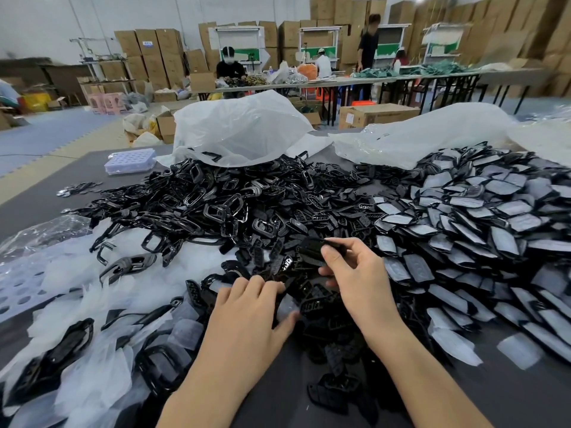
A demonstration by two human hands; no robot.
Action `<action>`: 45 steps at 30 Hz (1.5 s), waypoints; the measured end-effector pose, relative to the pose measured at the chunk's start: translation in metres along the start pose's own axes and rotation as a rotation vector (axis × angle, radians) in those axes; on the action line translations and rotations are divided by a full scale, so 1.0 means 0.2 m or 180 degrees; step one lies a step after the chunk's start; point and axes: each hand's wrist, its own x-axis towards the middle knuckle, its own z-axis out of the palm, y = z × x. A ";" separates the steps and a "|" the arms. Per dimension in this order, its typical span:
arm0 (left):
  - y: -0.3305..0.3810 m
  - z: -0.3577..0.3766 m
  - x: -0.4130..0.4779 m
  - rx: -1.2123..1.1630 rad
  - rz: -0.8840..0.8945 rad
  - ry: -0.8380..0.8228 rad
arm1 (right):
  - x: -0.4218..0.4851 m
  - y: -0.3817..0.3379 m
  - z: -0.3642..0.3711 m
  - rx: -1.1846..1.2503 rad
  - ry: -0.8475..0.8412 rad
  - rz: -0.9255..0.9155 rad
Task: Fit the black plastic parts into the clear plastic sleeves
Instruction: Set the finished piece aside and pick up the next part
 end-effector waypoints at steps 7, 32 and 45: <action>-0.02 0.01 0.00 -0.0253 -0.0160 -0.0143 | 0.01 0.00 0.01 0.0173 -0.0021 0.0052; 0.01 -0.01 0.05 -0.1911 -0.0711 0.0455 | -0.03 -0.06 0.05 0.1667 -0.1054 0.0715; 0.03 0.00 0.03 -0.2913 -0.0939 -0.0059 | -0.05 -0.07 0.07 0.2638 -0.1294 0.1276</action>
